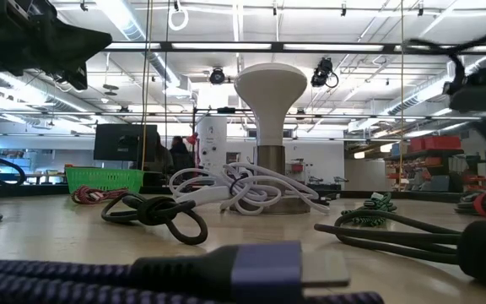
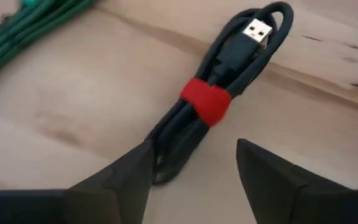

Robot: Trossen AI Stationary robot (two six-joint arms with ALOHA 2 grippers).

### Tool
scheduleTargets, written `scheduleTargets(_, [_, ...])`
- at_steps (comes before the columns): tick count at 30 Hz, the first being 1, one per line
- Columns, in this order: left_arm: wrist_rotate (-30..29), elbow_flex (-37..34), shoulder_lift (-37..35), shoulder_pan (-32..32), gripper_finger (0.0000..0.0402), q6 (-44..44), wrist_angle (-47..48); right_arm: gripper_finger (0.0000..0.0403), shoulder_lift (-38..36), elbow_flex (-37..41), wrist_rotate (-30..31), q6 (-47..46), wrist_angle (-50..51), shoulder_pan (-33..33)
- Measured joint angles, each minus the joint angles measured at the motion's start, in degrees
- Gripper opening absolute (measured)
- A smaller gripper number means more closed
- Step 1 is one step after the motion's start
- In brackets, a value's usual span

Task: Pick & Place USB Port
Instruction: Put the plain black charger cable into the green basket

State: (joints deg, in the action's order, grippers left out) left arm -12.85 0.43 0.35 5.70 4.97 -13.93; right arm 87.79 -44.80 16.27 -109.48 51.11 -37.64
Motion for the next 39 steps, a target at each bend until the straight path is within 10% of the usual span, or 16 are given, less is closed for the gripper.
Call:
scheduleTargets(9, [0.23,-0.02,0.0,0.01,0.0007,3.16,-1.12,0.0243,-0.42,7.8,2.64,-0.43,-12.29,3.33])
scheduleTargets(18, [0.36,-0.01,0.0,0.0,0.0007,3.58,-1.25,0.0037,-0.59,8.66,1.02,1.65,-9.54,3.62])
scheduleTargets(25, [0.07,-0.02,0.01,0.01,0.0007,4.34,-3.91,0.0022,-2.84,8.84,1.87,5.71,-7.96,3.68])
scheduleTargets(39, [1.28,-0.02,1.22,0.01,0.0007,6.43,-14.69,0.0022,-19.6,-8.57,25.14,57.39,-12.61,15.03])
